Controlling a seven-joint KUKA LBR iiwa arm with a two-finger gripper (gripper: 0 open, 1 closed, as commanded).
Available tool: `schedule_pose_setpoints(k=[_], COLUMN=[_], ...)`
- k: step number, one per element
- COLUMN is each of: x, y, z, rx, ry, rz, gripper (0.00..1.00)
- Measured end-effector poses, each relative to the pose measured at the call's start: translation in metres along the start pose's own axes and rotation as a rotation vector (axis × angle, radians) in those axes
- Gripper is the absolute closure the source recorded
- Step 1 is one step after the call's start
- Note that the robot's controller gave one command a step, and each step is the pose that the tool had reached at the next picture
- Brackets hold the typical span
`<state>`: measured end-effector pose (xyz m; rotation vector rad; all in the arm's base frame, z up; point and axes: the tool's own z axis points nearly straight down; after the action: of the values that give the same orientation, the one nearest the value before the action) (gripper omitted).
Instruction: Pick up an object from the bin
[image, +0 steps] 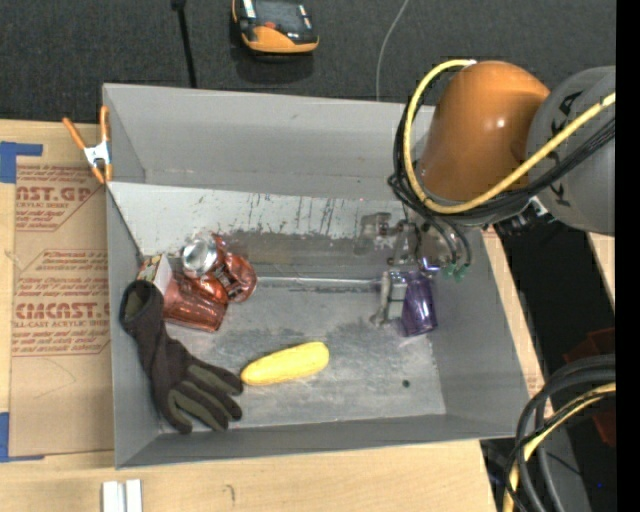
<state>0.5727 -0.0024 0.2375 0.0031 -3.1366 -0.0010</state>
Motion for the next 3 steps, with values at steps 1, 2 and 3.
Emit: schedule_pose_setpoints(k=[1,2,3], x=[-0.001,0.005,0.033], y=[0.000,0.015,0.025], z=[-0.005,0.042,0.084], rx=[0.000,0.001,0.001], ry=[-0.007,-0.014,-0.006], rz=[0.000,-0.025,-0.162], gripper=[0.00,0.00,0.00])
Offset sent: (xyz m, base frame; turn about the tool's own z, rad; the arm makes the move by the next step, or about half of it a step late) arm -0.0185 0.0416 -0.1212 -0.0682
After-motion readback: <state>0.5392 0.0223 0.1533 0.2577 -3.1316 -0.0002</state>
